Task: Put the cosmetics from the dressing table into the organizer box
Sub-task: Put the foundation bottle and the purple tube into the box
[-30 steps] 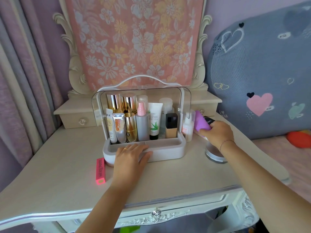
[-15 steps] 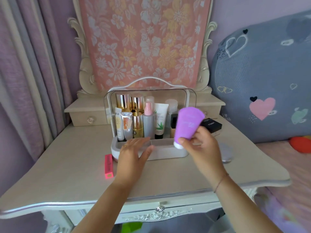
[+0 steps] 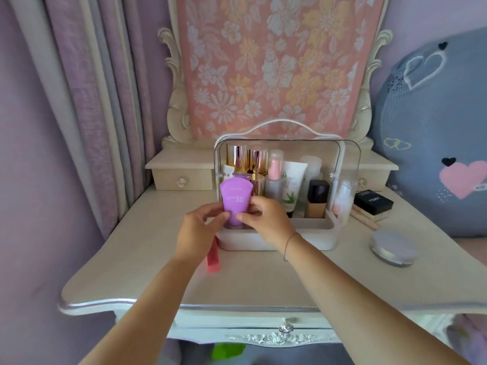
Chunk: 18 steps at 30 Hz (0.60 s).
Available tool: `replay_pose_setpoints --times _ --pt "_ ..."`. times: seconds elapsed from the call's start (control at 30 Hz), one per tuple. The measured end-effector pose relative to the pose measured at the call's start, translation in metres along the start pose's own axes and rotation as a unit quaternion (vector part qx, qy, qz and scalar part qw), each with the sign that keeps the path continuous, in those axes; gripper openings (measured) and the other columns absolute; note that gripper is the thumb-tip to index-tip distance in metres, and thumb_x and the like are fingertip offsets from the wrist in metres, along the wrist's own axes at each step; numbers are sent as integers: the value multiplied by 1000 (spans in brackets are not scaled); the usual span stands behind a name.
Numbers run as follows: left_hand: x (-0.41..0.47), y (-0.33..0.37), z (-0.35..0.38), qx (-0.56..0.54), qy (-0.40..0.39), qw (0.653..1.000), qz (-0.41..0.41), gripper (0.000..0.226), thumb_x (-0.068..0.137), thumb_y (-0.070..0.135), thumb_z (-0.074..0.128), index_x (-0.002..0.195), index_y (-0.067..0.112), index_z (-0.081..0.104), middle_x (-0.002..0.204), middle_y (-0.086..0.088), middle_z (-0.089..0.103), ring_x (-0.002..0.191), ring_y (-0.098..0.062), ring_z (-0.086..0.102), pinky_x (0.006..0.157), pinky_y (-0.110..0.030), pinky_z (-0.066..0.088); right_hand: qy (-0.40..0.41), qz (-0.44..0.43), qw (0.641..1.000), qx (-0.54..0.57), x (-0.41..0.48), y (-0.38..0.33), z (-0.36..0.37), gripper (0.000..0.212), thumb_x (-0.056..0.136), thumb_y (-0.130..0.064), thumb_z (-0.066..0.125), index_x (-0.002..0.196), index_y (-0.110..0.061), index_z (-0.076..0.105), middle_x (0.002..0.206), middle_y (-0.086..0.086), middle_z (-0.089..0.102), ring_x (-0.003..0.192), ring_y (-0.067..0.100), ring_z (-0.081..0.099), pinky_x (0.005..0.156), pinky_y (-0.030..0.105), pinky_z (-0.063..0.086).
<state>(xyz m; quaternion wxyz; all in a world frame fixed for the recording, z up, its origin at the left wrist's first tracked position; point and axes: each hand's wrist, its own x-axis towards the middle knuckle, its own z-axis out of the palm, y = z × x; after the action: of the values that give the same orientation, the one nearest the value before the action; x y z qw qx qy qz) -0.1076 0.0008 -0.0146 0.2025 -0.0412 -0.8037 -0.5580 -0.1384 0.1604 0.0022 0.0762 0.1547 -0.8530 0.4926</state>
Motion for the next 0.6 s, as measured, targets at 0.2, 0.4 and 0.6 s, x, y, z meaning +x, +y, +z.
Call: replay_pose_setpoints --times 0.2,0.4,0.6 --pt "-4 -20 6 -18 7 999 -37 23 82 18 68 98 34 69 93 13 72 83 -4 65 72 -21 45 -40 10 992 -122 4 3 7 19 82 -24 68 80 -6 63 82 8 68 78 26 61 66 33 44" --pt "-8 -15 7 -8 15 999 -47 25 84 18 67 108 25 67 99 6 71 91 -15 66 74 -21 46 -29 16 993 -116 -5 -2 2 26 81 -26 69 94 -4 67 93 9 72 88 24 66 79 35 52" --pt "-31 5 1 51 135 989 -16 19 83 28 68 101 26 67 95 9 68 87 -7 62 74 -17 45 101 -15 995 -20 -47 6 -46 19 83 -17 69 102 -16 70 93 -4 71 85 4 64 80 7 47"
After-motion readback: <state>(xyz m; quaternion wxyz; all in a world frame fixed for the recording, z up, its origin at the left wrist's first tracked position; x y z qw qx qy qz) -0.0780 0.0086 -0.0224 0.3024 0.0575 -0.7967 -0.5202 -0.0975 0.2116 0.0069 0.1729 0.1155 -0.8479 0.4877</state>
